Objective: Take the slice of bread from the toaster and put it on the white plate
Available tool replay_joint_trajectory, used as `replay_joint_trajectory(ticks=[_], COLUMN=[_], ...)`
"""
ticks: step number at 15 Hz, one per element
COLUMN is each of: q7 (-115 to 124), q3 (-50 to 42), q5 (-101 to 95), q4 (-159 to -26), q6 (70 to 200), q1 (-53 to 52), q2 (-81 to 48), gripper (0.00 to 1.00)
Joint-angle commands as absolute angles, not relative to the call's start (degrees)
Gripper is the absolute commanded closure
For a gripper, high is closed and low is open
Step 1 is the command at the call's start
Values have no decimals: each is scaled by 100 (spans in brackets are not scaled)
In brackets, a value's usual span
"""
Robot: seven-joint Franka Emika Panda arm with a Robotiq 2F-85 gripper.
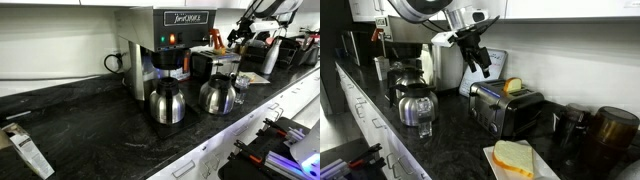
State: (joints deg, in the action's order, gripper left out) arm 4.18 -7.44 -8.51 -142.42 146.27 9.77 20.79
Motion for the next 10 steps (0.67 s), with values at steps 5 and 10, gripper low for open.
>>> replay_joint_trajectory(ticks=[5,10], q7=[155,-201], q3=[-841,-1015], q5=[-858,-603], q4=[-14129,-13882], q6=[15109,15708], q1=[1066,1014], q2=[1642,921], gripper=[0,0])
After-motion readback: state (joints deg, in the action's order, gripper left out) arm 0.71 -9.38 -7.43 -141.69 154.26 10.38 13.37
